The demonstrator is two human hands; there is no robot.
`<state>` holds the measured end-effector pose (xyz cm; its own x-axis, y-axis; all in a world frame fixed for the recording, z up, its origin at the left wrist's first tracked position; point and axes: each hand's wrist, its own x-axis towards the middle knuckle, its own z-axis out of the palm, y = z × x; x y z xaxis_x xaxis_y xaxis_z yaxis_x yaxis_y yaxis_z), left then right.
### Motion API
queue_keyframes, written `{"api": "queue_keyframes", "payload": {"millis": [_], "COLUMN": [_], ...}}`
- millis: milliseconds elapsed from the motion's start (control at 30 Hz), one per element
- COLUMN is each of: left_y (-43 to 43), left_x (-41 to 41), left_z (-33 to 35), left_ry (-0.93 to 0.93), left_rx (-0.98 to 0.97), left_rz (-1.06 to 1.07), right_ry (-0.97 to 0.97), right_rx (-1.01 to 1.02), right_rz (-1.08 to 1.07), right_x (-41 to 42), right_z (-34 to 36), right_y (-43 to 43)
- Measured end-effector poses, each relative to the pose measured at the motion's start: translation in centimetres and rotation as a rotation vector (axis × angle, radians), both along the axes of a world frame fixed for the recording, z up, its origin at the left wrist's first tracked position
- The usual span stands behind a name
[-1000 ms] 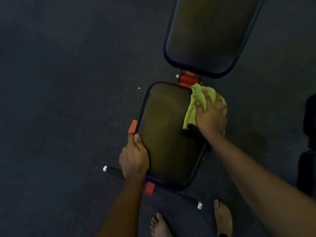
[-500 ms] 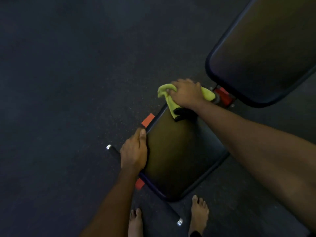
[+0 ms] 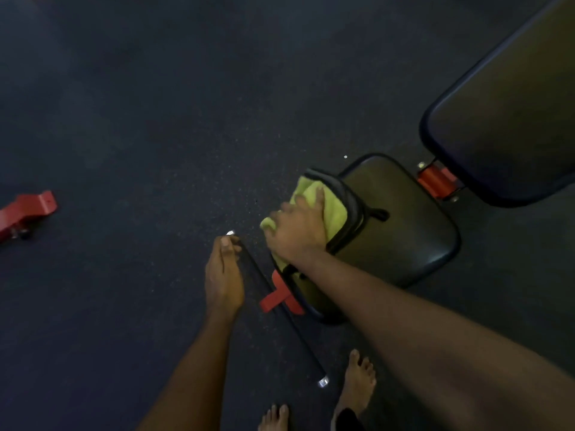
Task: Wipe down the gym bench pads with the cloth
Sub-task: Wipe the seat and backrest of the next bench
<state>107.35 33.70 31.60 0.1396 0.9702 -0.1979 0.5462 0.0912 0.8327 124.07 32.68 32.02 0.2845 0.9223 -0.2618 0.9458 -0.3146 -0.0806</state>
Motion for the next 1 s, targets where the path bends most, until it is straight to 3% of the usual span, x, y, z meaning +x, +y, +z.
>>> {"api": "queue_keyframes", "payload": {"millis": [67, 167, 400, 567, 700, 1000], "left_y": [-0.6, -1.7, -4.2, -5.0, -5.2, -7.3], "left_x": [-1.2, -1.7, -1.2, -1.1, 1.0, 13.2], "left_z": [0.3, 0.6, 3.0, 8.7, 15.5, 31.7], "left_ry": [-0.001, -0.015, -0.062, -0.045, -0.033, -0.115], "left_rx": [-0.025, -0.091, -0.197, -0.191, -0.134, 0.032], "left_rz": [-0.022, -0.073, -0.32, -0.441, -0.533, -0.704], "right_ry": [0.054, -0.01, 0.062, 0.421, 0.632, 0.682], "right_rx": [0.07, -0.005, 0.149, 0.439, 0.725, 0.973], "right_rz": [0.117, 0.248, -0.346, -0.656, -0.97, -1.026], "right_x": [-3.2, -5.3, -6.9, -4.7, -2.3, 9.4], "right_z": [0.1, -0.7, -0.2, 2.6, 10.4, 27.6], "right_y": [-2.7, -8.7, -18.7, -19.4, -18.3, -22.5]}}
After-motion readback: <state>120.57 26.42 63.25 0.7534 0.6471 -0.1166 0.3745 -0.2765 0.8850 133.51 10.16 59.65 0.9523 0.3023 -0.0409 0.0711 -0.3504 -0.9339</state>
